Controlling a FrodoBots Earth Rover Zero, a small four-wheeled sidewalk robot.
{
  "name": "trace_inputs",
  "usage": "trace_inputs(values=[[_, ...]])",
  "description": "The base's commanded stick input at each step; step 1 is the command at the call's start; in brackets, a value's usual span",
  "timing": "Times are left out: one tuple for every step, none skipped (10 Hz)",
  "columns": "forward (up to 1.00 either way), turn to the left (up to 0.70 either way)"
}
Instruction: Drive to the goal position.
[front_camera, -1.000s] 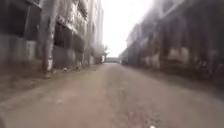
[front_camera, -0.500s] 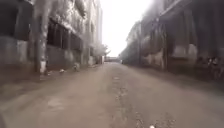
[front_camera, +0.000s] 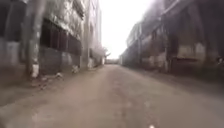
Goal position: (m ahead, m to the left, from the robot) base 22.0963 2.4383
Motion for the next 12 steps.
trace_inputs(values=[[0.70, 0.00], [0.70, 0.00], [0.70, 0.00], [0.70, 0.00], [0.70, 0.00], [0.70, 0.00], [0.70, 0.00], [0.70, 0.00], [0.70, 0.00], [0.70, 0.00], [0.70, 0.00], [0.70, 0.00]])
